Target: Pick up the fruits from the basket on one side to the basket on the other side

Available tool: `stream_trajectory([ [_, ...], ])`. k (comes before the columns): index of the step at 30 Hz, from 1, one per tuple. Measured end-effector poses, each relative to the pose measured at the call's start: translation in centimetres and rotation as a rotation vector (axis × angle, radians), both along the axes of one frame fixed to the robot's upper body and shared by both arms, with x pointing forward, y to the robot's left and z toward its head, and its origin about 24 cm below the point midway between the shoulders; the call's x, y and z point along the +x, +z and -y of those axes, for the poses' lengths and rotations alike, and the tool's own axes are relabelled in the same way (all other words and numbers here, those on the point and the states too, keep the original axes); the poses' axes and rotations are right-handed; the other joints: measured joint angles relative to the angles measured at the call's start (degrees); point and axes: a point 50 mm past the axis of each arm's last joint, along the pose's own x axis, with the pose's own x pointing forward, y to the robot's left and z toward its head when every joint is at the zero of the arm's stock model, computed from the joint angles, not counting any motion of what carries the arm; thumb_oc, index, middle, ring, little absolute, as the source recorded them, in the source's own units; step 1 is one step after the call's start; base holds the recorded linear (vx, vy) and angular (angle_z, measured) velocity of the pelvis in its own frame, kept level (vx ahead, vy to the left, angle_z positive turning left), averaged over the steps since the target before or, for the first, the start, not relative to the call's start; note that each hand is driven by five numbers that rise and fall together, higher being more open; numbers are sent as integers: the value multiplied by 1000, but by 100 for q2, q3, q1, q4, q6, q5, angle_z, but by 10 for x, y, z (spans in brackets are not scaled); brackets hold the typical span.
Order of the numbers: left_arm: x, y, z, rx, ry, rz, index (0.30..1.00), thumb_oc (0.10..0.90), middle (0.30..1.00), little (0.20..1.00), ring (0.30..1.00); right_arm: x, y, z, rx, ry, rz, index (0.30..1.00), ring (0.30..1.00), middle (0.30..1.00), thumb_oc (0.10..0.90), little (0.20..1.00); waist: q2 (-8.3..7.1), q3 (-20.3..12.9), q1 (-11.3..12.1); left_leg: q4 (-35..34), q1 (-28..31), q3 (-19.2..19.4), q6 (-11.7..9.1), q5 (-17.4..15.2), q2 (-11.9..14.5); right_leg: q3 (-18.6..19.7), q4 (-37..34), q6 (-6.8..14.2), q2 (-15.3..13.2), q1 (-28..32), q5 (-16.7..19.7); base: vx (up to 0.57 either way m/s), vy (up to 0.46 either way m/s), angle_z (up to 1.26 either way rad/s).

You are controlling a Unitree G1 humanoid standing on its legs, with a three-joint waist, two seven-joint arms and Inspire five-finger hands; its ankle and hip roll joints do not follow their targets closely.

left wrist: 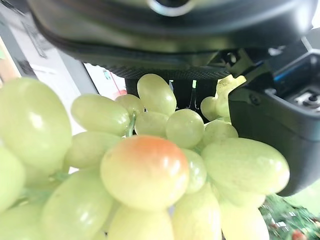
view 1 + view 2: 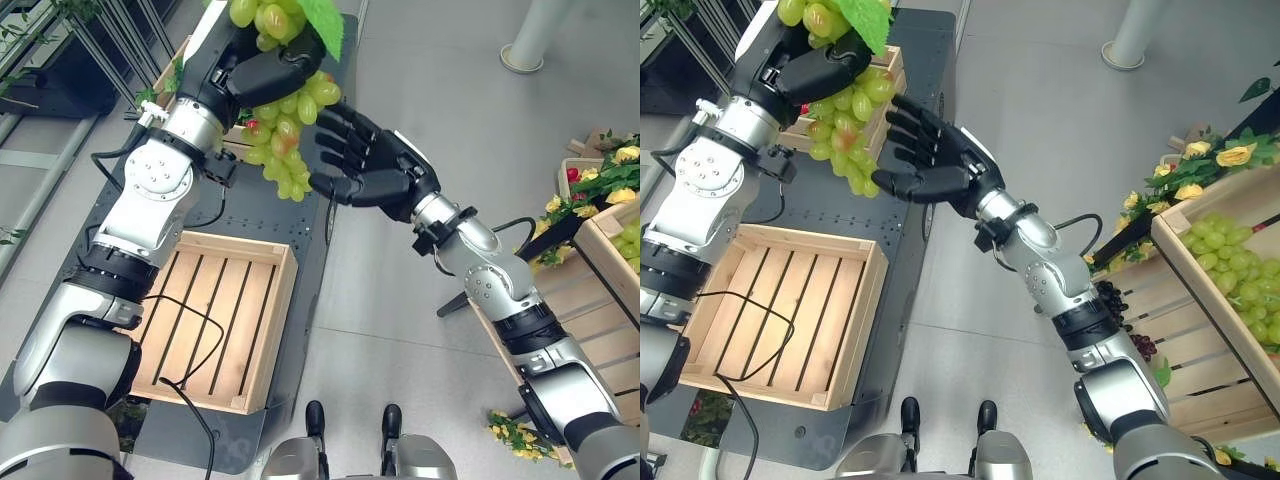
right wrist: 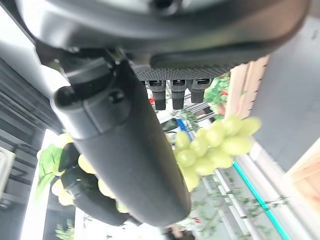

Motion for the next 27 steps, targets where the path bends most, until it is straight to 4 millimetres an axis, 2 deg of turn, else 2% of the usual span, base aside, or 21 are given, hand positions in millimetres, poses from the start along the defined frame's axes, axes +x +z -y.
stream_trajectory([
  [6, 3, -1, 18, 76, -43, -7, 300, 400, 300, 300, 300, 0, 4, -6, 87, 7, -58, 900, 900, 900, 800, 900, 0, 0, -18, -2, 14, 63, 0, 0, 6, 32, 0, 4, 1, -12, 27, 0, -6, -3],
  [16, 7, 1, 21, 113, -49, 6, 300, 400, 300, 300, 300, -1, 0, -14, 145, 37, -136, 900, 900, 900, 800, 900, 1, 0, -169, -3, 45, 136, 0, 0, 25, 138, 0, -4, 18, -28, 79, 3, -2, -5],
  [23, 5, -5, 43, 90, -184, 9, 300, 400, 300, 300, 300, 3, -4, -24, 201, 70, -232, 900, 900, 900, 800, 900, 1, 0, -194, -3, 67, 206, 0, 0, 31, 183, 0, -4, 22, -37, 90, 13, 6, -4],
  [27, 5, -8, 51, 62, -243, -12, 300, 400, 300, 300, 300, 7, -4, -23, 210, 57, -253, 900, 900, 900, 800, 900, 1, 0, -220, -7, 72, 215, 0, 0, 32, 188, 0, -4, 23, -38, 94, 3, 1, -1],
])
